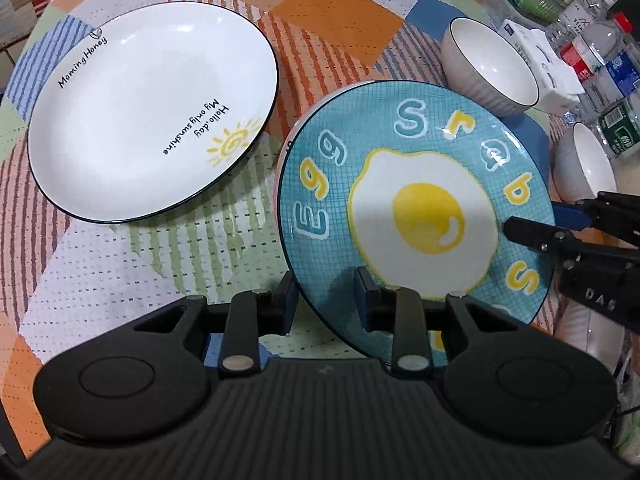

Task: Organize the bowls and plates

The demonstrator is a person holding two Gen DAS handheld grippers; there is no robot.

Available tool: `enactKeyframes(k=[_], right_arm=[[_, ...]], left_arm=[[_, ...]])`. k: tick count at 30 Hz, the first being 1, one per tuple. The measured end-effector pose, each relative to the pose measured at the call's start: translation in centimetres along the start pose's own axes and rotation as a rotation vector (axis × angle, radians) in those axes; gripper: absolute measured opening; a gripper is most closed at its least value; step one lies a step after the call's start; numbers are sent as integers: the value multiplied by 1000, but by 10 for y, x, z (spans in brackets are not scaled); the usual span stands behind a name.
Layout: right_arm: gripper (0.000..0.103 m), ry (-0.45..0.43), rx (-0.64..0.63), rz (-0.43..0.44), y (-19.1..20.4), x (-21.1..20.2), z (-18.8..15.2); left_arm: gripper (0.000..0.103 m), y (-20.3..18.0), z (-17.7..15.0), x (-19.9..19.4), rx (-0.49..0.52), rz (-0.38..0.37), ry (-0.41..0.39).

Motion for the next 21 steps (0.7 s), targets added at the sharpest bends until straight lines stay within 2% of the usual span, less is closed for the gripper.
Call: enactKeyframes(k=[6, 8, 12, 16, 21], right_arm=[[36, 54, -12, -88, -1, 7, -6], [36, 27, 27, -113, -4, 1, -5], [37, -26, 66, -80, 0, -23, 0], [44, -67, 68, -56, 10, -48, 9], [46, -136, 82, -17, 27, -79, 25]], left_arm=[[26, -1, -3, -16, 17, 15, -34], [26, 2, -4, -28, 29, 22, -38], [28, 9, -7, -58, 74, 80, -77], [32, 14, -10, -88, 92, 78, -92], [42, 16, -15, -120, 106, 67, -110]])
Point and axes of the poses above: each gripper's, at about its wrist camera, not at the fingertips, and x roughly the way its jaws point, y to its left, z to its top, the point moved 9 cm from there along x, roughly the way its jaws point, and after that the axes turned 15 degrees about -x, right-handed, at the moved point
